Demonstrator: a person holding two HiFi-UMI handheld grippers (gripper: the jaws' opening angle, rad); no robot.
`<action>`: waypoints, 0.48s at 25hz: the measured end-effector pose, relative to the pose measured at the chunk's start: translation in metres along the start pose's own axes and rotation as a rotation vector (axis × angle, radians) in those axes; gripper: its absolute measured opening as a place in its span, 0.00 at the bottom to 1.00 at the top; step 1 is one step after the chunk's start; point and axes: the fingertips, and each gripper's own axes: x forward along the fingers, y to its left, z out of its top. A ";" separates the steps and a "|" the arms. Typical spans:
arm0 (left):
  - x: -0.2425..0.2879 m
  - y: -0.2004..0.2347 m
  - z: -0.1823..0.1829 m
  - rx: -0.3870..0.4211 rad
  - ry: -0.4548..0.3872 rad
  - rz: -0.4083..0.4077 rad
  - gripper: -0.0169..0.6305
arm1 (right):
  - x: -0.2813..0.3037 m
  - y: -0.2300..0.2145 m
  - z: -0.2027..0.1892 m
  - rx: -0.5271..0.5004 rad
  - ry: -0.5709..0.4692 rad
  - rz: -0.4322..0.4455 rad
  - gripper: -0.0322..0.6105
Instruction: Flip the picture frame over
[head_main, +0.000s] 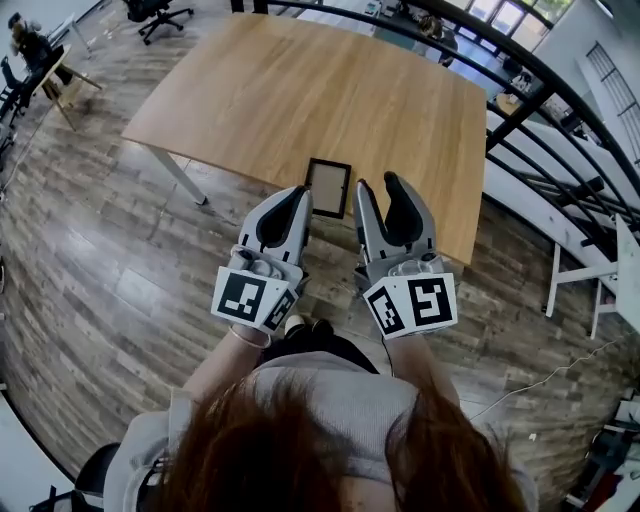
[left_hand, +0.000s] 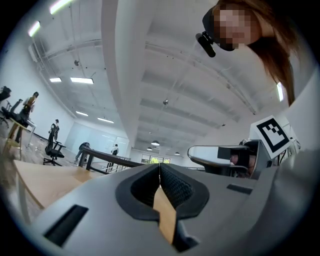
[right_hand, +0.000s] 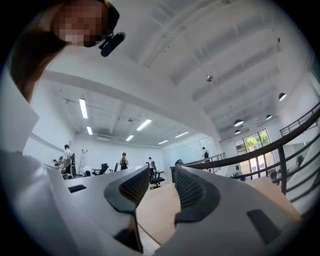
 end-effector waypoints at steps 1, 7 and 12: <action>0.002 -0.005 0.002 0.006 -0.003 -0.007 0.04 | -0.002 0.002 -0.003 -0.012 0.008 0.009 0.31; 0.006 -0.016 0.007 0.032 -0.011 -0.016 0.04 | -0.007 0.003 -0.020 -0.008 0.046 0.020 0.08; 0.006 -0.020 0.006 0.041 -0.009 -0.010 0.04 | -0.009 -0.009 -0.024 0.008 0.065 -0.020 0.07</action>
